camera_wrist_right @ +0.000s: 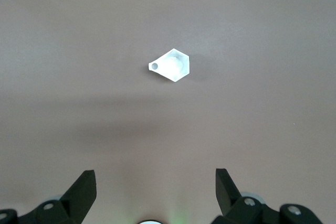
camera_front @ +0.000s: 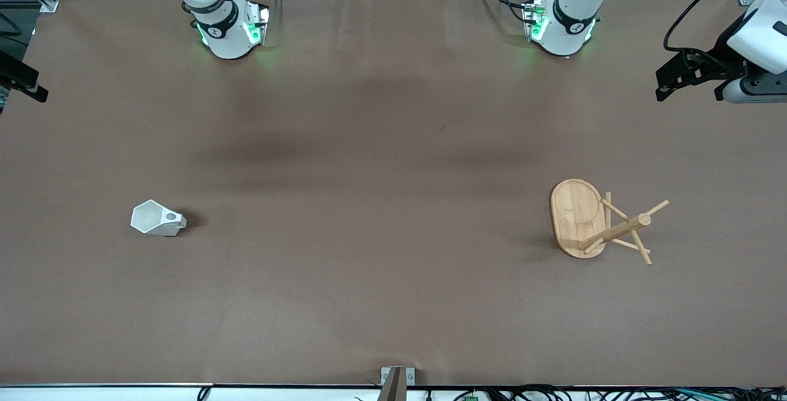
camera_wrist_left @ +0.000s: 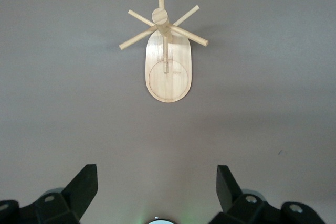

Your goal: Hang cup on rack

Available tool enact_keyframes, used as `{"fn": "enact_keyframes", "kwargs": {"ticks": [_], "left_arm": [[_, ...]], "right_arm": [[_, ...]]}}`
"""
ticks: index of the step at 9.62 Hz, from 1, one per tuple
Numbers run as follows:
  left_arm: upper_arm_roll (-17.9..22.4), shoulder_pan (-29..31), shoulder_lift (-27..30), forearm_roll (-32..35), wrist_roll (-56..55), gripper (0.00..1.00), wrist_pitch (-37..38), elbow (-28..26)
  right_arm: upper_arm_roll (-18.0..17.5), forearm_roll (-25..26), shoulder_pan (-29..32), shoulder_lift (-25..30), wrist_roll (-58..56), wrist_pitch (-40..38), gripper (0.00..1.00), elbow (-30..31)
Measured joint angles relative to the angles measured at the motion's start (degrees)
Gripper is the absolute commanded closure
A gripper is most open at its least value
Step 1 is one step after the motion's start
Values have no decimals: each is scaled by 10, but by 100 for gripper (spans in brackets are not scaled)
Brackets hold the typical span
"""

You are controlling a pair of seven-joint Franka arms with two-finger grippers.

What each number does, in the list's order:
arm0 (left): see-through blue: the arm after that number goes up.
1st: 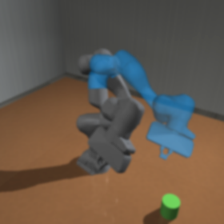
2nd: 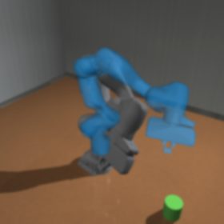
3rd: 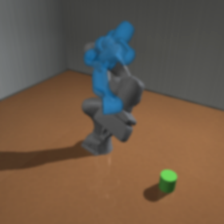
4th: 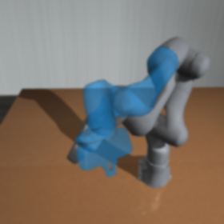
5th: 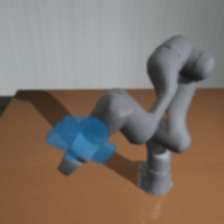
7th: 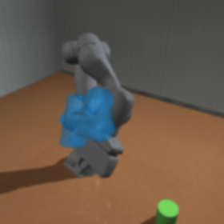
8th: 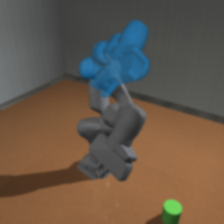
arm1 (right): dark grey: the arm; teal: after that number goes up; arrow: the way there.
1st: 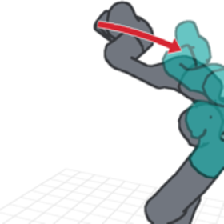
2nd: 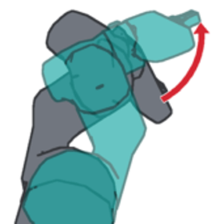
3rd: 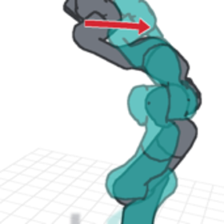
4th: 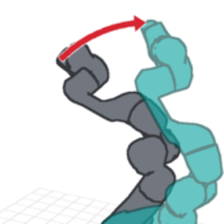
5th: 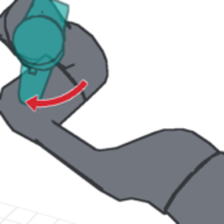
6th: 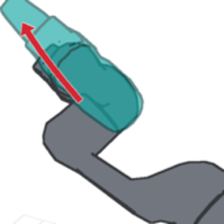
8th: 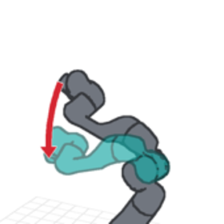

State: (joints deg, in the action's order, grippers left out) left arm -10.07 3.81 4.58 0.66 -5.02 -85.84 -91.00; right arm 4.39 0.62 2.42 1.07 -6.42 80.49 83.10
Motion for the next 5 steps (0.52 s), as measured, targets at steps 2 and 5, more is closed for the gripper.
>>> {"fn": "enact_keyframes", "kwargs": {"ticks": [2, 5], "left_arm": [[0, 0, 0, 0, 0, 0, 0, 1], [1, 1, -1, 0, 0, 0, 0, 5]], "right_arm": [[-1, 0, 1, 0, 0, 1, 0, 9], [-1, 0, 1, 0, 0, 8, 0, 17]]}}
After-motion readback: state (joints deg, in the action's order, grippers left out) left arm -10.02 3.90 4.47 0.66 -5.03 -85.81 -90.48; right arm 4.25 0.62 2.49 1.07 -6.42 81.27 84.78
